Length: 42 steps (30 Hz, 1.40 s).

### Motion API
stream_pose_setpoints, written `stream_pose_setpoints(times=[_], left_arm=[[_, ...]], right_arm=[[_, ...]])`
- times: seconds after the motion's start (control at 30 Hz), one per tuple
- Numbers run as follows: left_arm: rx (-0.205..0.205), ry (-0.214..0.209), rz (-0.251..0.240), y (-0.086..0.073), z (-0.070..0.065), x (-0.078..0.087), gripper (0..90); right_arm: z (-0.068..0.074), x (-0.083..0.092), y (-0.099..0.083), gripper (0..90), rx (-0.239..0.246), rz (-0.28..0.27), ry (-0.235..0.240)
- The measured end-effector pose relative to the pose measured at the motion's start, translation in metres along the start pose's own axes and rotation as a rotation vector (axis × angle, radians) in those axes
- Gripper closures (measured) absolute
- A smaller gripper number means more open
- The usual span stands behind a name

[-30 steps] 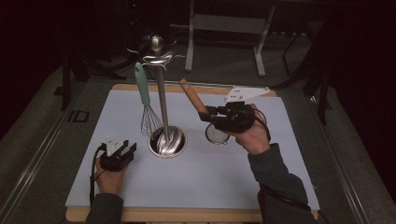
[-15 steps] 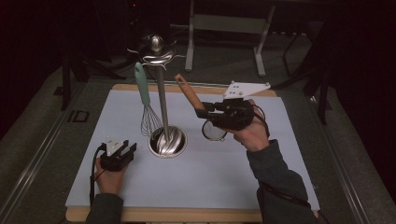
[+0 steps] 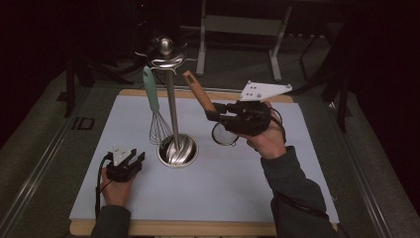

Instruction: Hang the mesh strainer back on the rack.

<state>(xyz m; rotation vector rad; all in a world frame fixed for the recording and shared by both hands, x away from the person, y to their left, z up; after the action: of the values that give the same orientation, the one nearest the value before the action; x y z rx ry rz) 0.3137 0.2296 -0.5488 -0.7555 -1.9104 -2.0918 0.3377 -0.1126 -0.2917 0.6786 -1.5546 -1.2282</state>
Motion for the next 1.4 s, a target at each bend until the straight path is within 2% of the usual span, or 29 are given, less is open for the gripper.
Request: stream_pose_setpoints(times=[0.4, 0.73, 0.87, 1.1, 1.17, 1.2, 1.4], left_arm=[[-0.001, 0.0, 0.0, 0.0, 0.0, 0.0, 61.8], [-0.001, 0.0, -0.001, 0.0, 0.0, 0.0, 61.8], [-0.001, 0.0, -0.001, 0.0, 0.0, 0.0, 61.8], [0.001, -0.001, -0.001, 0.0, 0.0, 0.0, 61.8], [0.0, -0.002, -0.001, 0.0, 0.0, 0.0, 61.7], [0.001, -0.002, -0.001, 0.0, 0.0, 0.0, 61.7], [0.002, -0.002, -0.001, 0.0, 0.0, 0.0, 61.7]], right_arm=[[0.01, -0.003, 0.014, 71.1, 0.039, -0.036, 0.002], [0.014, -0.01, 0.016, 71.1, 0.054, -0.031, 0.009], [0.011, -0.018, 0.015, 71.1, 0.061, -0.017, -0.007], [0.003, -0.03, 0.012, 70.9, 0.034, -0.014, -0.001], [0.002, -0.035, 0.011, 70.5, 0.039, -0.003, -0.009], [-0.001, -0.038, 0.011, 70.1, 0.045, 0.01, -0.028], [-0.004, -0.049, 0.012, 69.3, 0.041, 0.04, -0.028]])
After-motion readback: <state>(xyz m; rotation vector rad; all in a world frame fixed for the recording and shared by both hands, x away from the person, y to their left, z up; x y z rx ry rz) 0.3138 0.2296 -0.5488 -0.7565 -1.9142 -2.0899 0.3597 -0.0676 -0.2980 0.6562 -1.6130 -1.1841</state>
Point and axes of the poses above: each handheld gripper's, and its own axes: x roughly backward along the jaws, y roughly out of its top, z roughly to its left, the point moved 2 cm from there along -x, roughly forward along the jaws, and after that the axes turned 3 degrees about y, right-handed, at the moved point
